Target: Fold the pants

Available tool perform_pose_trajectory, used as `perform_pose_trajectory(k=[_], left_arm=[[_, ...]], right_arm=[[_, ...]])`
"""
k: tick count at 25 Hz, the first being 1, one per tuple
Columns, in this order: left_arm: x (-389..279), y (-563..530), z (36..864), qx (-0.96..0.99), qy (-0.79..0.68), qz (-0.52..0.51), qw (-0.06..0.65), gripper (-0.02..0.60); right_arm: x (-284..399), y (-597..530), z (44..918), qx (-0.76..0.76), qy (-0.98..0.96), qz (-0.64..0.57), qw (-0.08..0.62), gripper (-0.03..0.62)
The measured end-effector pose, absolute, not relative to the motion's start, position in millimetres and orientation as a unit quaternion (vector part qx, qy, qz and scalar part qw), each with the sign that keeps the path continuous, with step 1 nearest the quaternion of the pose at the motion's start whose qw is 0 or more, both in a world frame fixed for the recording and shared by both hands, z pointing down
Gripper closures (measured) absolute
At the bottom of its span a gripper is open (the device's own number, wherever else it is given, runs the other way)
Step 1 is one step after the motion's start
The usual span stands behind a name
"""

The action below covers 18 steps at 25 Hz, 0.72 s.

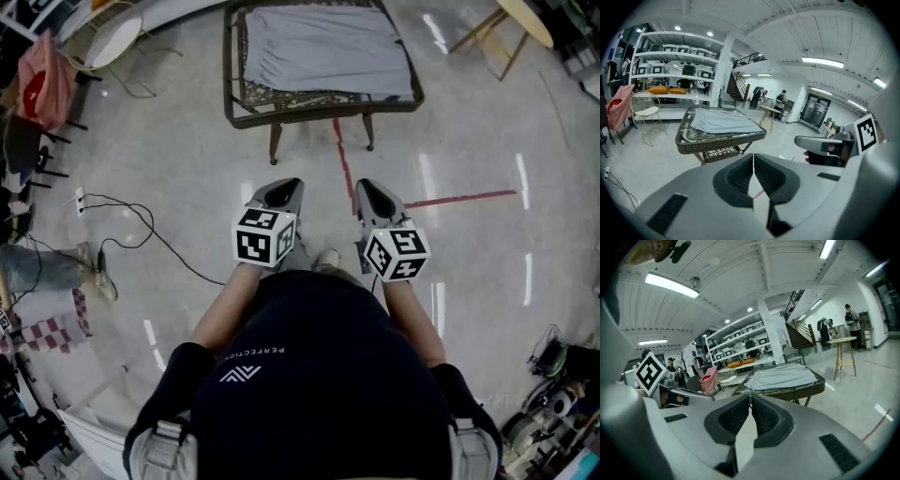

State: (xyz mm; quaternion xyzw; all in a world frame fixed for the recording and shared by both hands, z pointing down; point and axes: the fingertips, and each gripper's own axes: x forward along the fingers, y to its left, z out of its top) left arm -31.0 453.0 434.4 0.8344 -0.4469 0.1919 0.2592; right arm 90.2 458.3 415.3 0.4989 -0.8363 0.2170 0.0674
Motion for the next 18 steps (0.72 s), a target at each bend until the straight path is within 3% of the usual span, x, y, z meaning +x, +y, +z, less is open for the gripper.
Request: perform_pose_trajectory(k=[18], left_arm=[[-10.2,454.1,440.6,0.854,-0.409,0.188,0.26,0.566]], right_arm=[[128.8,471.2,436.4,0.509,-0.823,0.239,0.082,0.549]])
